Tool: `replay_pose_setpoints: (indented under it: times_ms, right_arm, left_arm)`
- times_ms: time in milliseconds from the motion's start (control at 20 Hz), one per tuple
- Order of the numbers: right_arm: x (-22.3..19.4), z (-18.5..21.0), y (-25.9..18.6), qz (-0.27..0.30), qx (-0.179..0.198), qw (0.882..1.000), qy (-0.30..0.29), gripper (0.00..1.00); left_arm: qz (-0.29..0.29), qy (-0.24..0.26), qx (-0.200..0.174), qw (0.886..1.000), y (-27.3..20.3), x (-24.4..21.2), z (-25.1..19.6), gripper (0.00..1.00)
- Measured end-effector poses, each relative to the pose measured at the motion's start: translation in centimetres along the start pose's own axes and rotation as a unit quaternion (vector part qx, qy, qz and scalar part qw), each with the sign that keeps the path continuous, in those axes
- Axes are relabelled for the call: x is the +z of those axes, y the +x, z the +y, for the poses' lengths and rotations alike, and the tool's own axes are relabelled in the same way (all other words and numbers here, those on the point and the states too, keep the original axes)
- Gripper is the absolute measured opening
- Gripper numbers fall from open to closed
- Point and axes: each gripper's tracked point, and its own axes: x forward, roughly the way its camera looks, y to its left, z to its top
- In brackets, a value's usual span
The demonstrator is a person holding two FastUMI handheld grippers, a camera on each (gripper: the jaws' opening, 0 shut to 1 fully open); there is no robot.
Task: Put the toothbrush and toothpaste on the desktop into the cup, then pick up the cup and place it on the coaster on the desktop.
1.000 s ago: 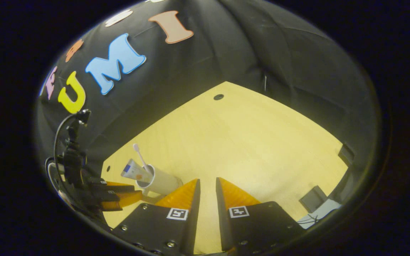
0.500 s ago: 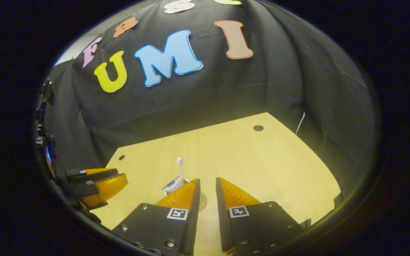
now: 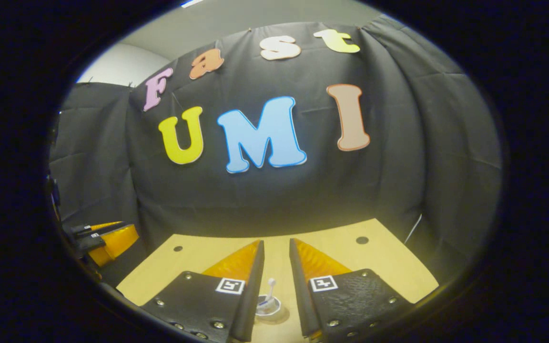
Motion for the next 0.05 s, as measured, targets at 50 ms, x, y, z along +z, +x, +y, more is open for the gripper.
replay_pose_setpoints:
  times_ms: [50]
  right_arm:
    - [0.6, -0.06, -0.02, -0.015, -0.004, 1.0, -0.004, 0.35]
  left_arm:
    - [-0.016, -0.006, 0.009, 1.0, 0.03, -0.07, -0.22, 0.42]
